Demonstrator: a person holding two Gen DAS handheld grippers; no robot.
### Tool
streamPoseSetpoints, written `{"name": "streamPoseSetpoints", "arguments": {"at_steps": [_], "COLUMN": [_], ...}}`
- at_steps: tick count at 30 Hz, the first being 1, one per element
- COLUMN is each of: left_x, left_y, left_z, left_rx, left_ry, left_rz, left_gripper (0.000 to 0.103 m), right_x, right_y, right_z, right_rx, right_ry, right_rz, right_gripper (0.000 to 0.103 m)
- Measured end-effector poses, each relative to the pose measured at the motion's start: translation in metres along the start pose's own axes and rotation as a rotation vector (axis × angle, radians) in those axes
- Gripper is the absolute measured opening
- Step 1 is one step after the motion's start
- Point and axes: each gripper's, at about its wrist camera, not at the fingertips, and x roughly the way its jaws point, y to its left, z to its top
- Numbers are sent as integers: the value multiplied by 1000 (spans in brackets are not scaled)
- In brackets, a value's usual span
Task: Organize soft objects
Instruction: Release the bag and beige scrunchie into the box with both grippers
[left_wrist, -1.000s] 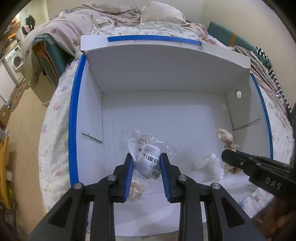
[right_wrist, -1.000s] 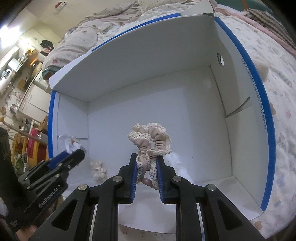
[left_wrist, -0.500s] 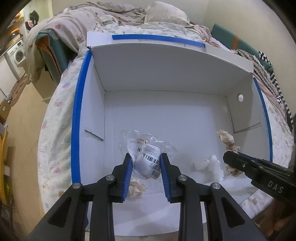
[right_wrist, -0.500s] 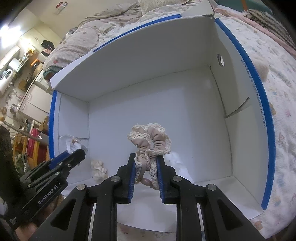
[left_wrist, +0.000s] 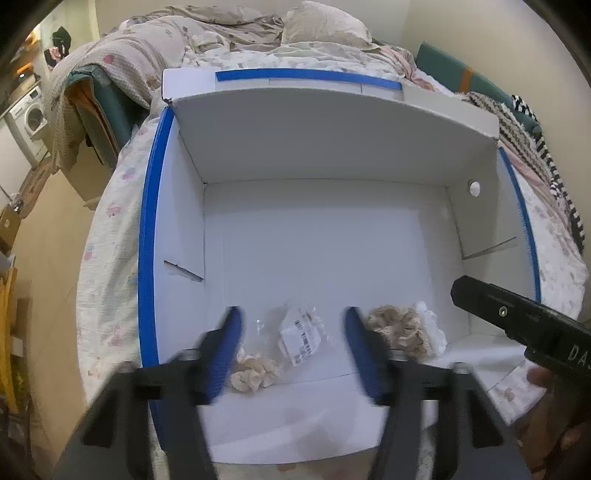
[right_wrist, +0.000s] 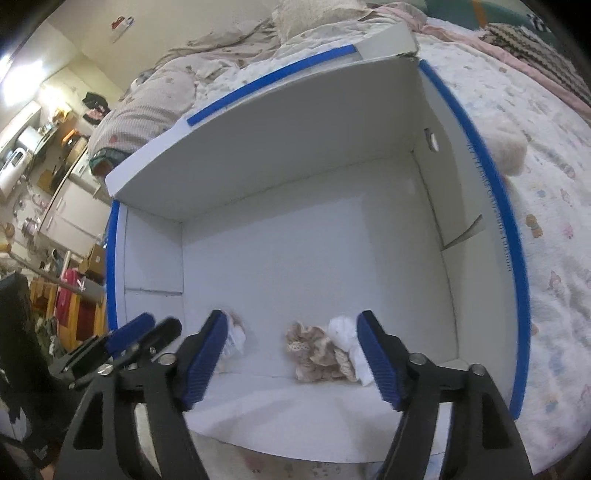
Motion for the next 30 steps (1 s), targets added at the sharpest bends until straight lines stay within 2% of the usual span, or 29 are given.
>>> {"name": "streamPoseSetpoints", "arguments": {"at_steps": [2, 5, 9, 14, 20, 30], "left_x": [-4, -11, -16, -21, -28, -56], "left_y": [-2, -6, -8, -1, 1, 7], "left_z": [0, 1, 2, 1, -2, -15], "left_rx": [3, 25, 39, 0, 4, 15], "left_ry": [-21, -48, -69, -77, -83, -115], "left_rz": [2, 21, 61, 14, 54, 34], "left_gripper": [62, 68, 68, 68, 68, 68], "right_x": [-2, -9, -14, -17, -25, -38], "right_y": [-3, -6, -3, 0, 2, 7], "right_z": [1, 3, 4, 5, 2, -9], "right_rx": [31, 54, 35, 17, 12, -3], "right_ry": [-12, -44, -83, -97, -135, -167], "right_rz": [-1, 23, 24, 11, 18, 4], "right_gripper": [103, 103, 103, 103, 103, 103]}}
